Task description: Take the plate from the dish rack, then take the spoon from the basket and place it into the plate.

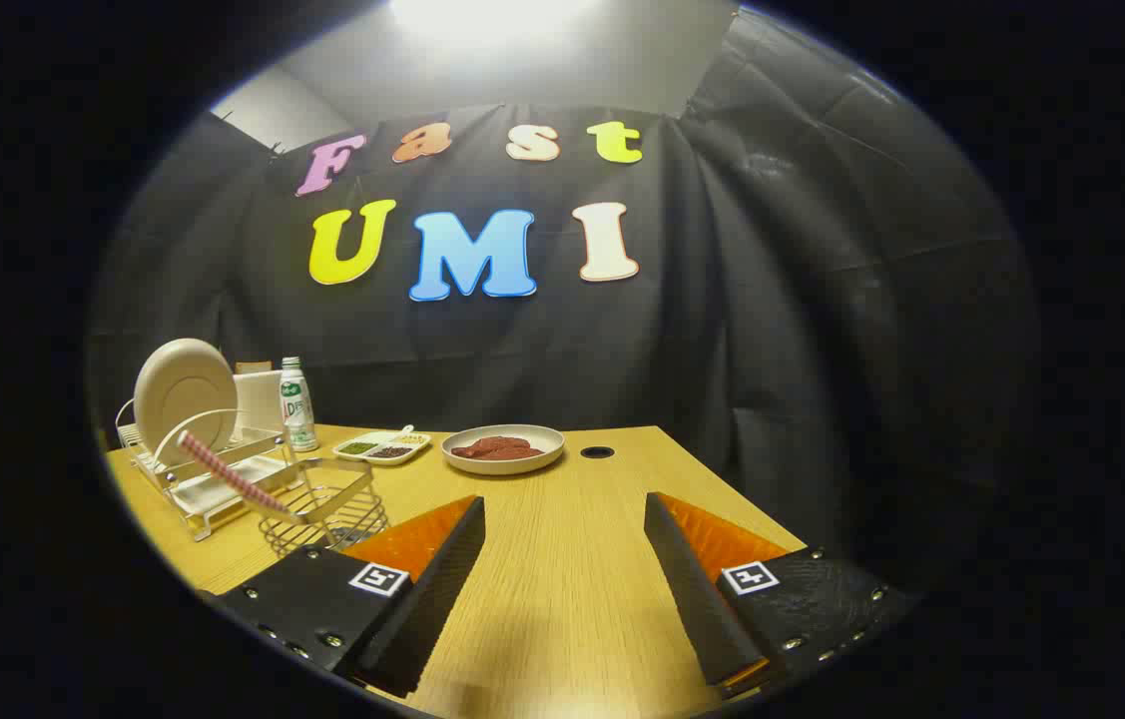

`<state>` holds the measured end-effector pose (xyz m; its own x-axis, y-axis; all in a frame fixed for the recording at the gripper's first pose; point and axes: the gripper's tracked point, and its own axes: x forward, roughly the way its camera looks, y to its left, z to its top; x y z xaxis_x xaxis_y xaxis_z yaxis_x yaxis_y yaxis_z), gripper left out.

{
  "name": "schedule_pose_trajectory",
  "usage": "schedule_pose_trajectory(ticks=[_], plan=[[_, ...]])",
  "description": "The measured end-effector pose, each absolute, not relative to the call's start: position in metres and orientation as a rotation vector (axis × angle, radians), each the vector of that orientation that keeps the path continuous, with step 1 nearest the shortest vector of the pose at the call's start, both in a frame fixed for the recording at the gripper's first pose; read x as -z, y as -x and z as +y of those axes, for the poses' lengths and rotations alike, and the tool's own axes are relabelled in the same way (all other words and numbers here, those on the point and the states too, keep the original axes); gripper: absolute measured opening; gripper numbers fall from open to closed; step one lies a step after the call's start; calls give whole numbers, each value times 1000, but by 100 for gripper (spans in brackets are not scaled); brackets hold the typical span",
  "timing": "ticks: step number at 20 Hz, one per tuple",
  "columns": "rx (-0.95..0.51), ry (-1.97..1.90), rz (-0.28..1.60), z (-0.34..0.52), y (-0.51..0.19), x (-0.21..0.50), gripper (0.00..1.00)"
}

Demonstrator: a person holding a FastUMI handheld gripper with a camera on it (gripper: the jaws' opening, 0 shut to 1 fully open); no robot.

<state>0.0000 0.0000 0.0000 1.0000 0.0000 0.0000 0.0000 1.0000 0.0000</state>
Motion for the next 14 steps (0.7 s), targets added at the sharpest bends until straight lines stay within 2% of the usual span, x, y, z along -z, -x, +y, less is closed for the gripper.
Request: schedule_pose_trajectory(ticks=[6, 14], plan=[[106, 12, -44, -35, -33, -35, 98], [387, 89, -14, -77, 38, -93, 98]])
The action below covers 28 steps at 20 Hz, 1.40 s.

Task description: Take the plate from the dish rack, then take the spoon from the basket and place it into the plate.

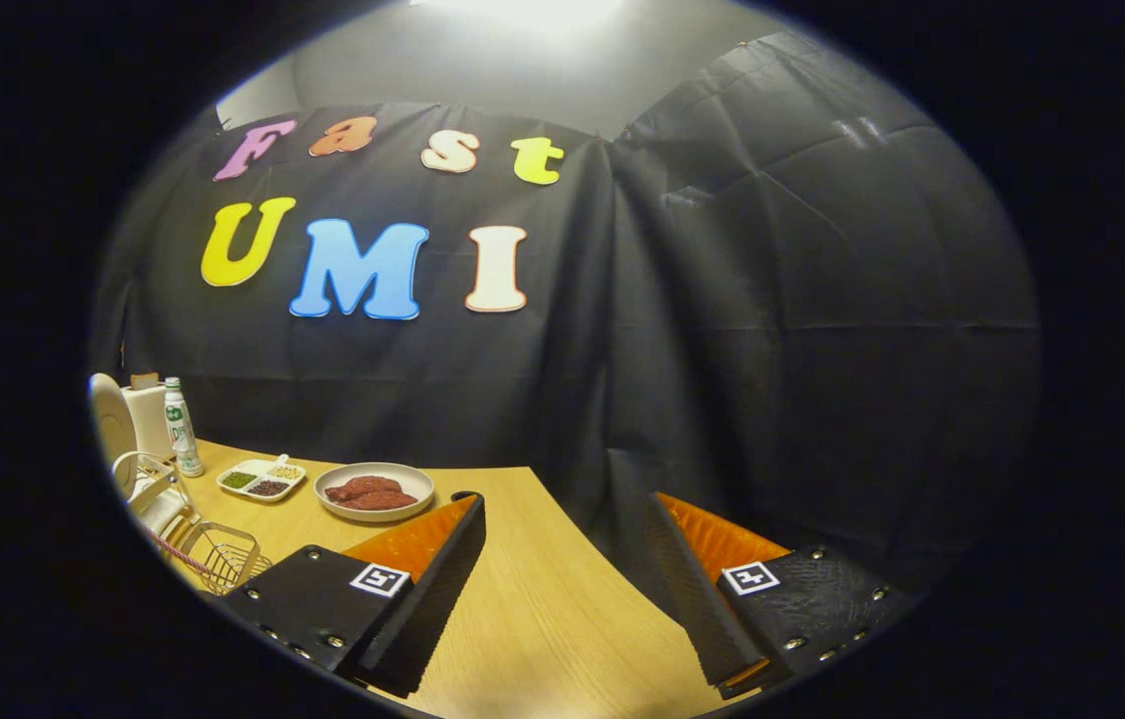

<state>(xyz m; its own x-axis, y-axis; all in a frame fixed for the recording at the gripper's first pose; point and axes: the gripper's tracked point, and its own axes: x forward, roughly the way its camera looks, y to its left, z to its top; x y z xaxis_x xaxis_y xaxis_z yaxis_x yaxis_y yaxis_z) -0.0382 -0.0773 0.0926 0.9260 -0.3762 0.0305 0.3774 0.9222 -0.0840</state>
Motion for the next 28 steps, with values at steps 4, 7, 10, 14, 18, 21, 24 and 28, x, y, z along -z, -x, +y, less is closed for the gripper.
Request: schedule_pose_trajectory(ticks=[4, 7, 10, 14, 18, 21, 24, 28], plan=[[455, 87, 17, -57, 72, -116, 98], [465, 90, 42, -23, 86, -131, 98], [436, 86, 56, 26, 90, -146, 98], [356, 64, 60, 107, 84, -164, 98], [267, 67, 68, 190, 72, -171, 98], [190, 68, 73, 255, 66, -175, 98], [123, 46, 73, 312, 59, -177, 98], [105, 28, 111, 361, 49, -164, 98]])
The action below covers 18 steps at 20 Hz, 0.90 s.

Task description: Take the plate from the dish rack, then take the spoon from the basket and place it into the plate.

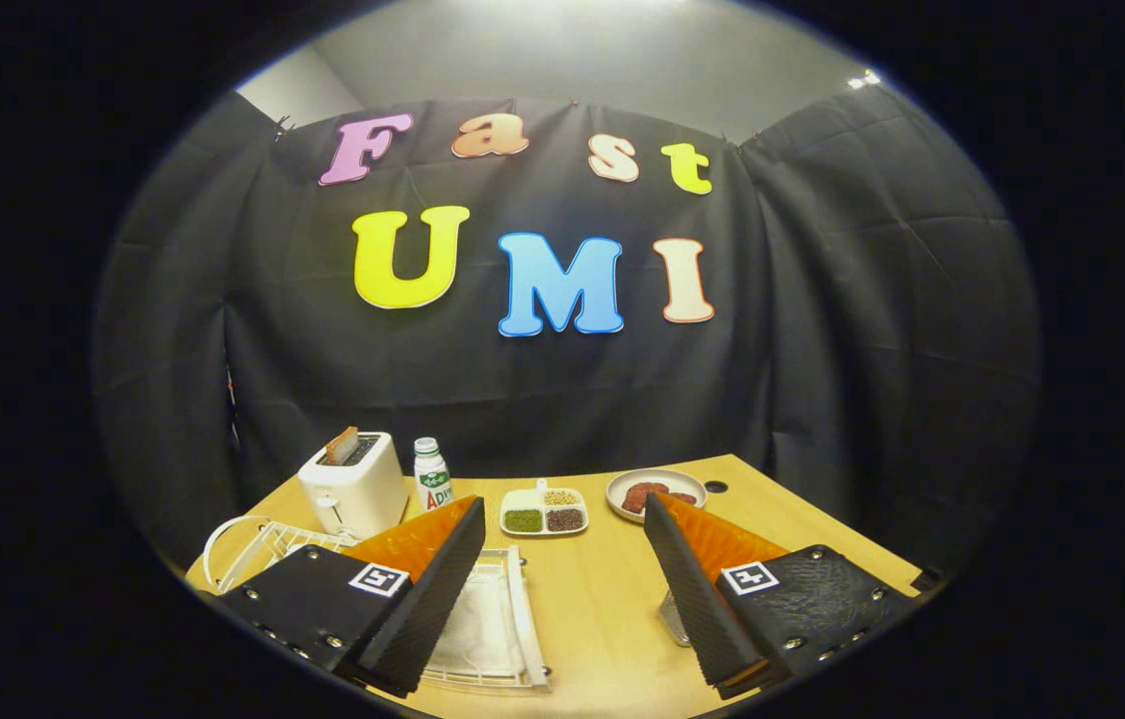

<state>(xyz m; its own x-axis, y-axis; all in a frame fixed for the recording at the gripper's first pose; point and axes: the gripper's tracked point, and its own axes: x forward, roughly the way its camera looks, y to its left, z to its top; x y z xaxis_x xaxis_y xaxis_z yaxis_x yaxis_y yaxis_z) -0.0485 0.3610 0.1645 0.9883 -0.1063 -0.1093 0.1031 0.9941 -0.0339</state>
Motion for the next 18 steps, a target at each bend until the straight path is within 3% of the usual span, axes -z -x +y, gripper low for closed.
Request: schedule_pose_trajectory(ticks=[9, 12, 15, 18], plan=[[68, 89, 271, 425, -2, -105, 96], [61, 119, 342, 437, -17, -79, 70], [46, 135, 400, 448, -26, -63, 68], [70, 176, 425, 448, -31, -61, 33]])
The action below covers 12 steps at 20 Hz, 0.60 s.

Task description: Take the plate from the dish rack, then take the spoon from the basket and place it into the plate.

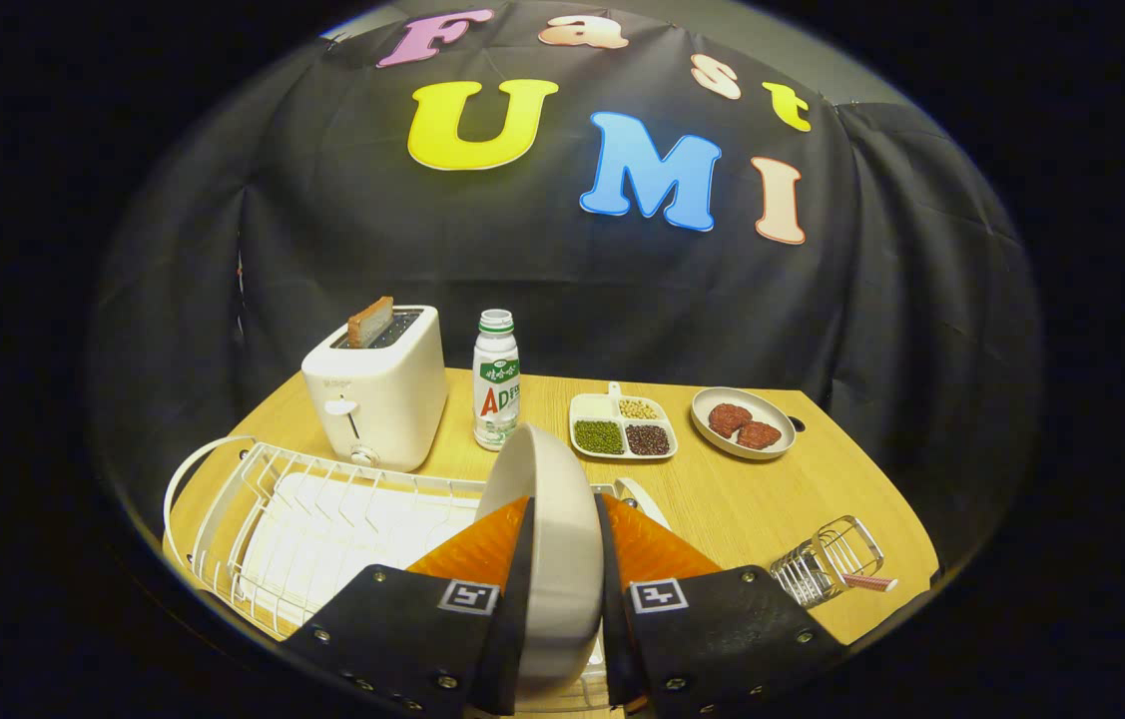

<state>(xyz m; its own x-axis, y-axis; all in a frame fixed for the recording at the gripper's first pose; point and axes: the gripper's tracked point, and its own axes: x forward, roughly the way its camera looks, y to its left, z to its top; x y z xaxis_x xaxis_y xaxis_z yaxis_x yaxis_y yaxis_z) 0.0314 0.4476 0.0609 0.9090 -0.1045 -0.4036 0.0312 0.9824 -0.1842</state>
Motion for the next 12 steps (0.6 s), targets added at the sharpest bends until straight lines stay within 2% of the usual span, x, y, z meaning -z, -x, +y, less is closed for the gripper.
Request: schedule_pose_trajectory(ticks=[1, 2, 5, 12], plan=[[95, 194, 437, 446, -29, -62, 33], [139, 229, 451, 440, -28, -60, 29], [162, 287, 454, 451, -29, -65, 24], [220, 466, 394, 456, -24, -104, 24]])
